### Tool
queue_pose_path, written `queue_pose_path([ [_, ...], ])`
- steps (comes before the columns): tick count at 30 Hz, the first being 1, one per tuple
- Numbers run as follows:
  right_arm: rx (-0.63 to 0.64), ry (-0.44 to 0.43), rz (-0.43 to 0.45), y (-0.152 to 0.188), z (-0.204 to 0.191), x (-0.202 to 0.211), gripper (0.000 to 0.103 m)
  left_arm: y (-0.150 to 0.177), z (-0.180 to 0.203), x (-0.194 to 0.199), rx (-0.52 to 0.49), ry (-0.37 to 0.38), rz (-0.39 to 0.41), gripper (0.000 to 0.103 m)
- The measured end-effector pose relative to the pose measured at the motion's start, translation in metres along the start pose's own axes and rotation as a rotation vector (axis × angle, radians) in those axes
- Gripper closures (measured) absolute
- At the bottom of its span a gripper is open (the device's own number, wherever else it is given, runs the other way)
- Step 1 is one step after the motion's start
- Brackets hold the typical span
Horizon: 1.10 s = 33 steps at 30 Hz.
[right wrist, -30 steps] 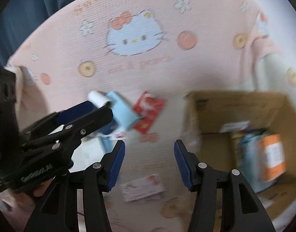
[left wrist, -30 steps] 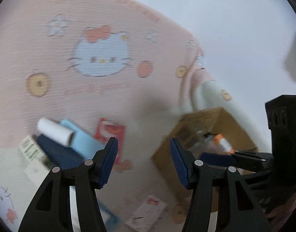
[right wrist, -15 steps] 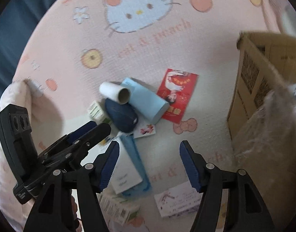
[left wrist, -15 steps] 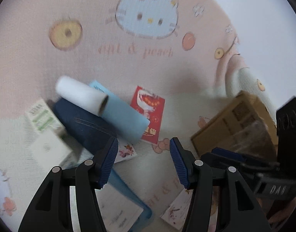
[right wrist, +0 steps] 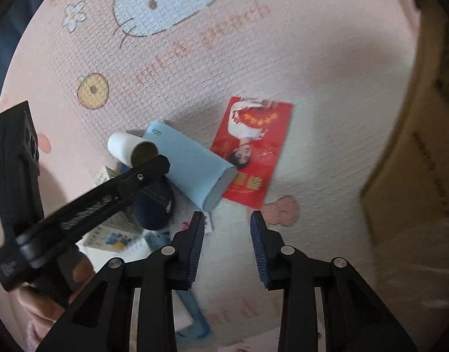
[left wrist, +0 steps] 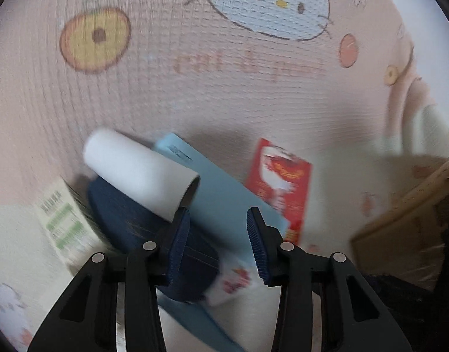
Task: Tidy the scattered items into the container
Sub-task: 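Withdraw both tools from the box back over the scattered items, then move both tools to the light blue LUCKY box and align around it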
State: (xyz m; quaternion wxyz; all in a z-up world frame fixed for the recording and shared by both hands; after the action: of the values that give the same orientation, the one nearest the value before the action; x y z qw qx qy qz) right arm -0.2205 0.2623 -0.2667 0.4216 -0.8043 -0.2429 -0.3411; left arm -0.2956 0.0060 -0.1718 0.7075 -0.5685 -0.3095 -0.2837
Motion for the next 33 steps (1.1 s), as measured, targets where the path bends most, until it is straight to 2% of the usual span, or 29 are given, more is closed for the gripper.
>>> queue_pose_path([
  [3, 0.006, -0.015, -0.009, -0.003, -0.003, -0.010, 0.073, -0.011, -0.012, 0.000, -0.018, -0.072, 0.024, 0.058],
  [6, 0.008, -0.016, -0.022, -0.006, -0.006, -0.019, 0.073, -0.024, -0.026, -0.009, 0.013, -0.054, 0.031, 0.058],
  [9, 0.014, -0.018, -0.039, -0.009, -0.006, -0.028, 0.073, -0.036, -0.021, -0.010, -0.030, -0.020, 0.058, 0.058],
  [11, 0.026, -0.011, -0.053, -0.010, -0.006, -0.032, 0.073, -0.038, -0.014, -0.018, -0.065, -0.022, 0.029, 0.058],
  [14, -0.001, -0.018, -0.068, -0.009, -0.002, -0.036, 0.073, -0.036, -0.005, -0.020, -0.093, -0.095, 0.001, 0.058],
  [17, -0.023, -0.016, -0.059, -0.007, 0.003, -0.033, 0.073, -0.028, -0.001, -0.012, -0.105, -0.118, -0.008, 0.058],
  [21, -0.030, 0.008, -0.052, -0.008, 0.009, -0.030, 0.073, -0.015, -0.036, 0.003, 0.011, -0.245, -0.022, 0.058],
  [26, -0.056, -0.021, -0.023, -0.015, 0.011, -0.029, 0.073, -0.006, -0.094, 0.035, 0.053, -0.450, 0.026, 0.058],
  [27, -0.051, -0.030, -0.006, -0.017, 0.009, -0.029, 0.073, -0.005, -0.102, 0.038, 0.068, -0.463, 0.020, 0.058],
  [30, -0.012, -0.035, 0.107, -0.029, 0.002, -0.026, 0.071, -0.001, -0.116, 0.042, 0.155, -0.407, -0.006, 0.058],
  [33, 0.018, -0.041, 0.139, -0.037, -0.002, -0.032, 0.069, 0.006, -0.114, 0.048, 0.200, -0.371, -0.007, 0.058],
])
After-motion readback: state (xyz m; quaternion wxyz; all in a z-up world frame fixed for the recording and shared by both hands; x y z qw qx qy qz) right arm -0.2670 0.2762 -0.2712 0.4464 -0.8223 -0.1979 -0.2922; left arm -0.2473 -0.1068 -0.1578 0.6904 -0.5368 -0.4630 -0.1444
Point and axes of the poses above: each gripper's, at about its wrist camera, not at the fingertips, and x roughly against the way its jaws point, z to its right, y to its underside, the point moved 6 cm from there along -x, roughly the way its jaws point, and after that the axes turned 5 degrees about z, right-handed, at the moved point
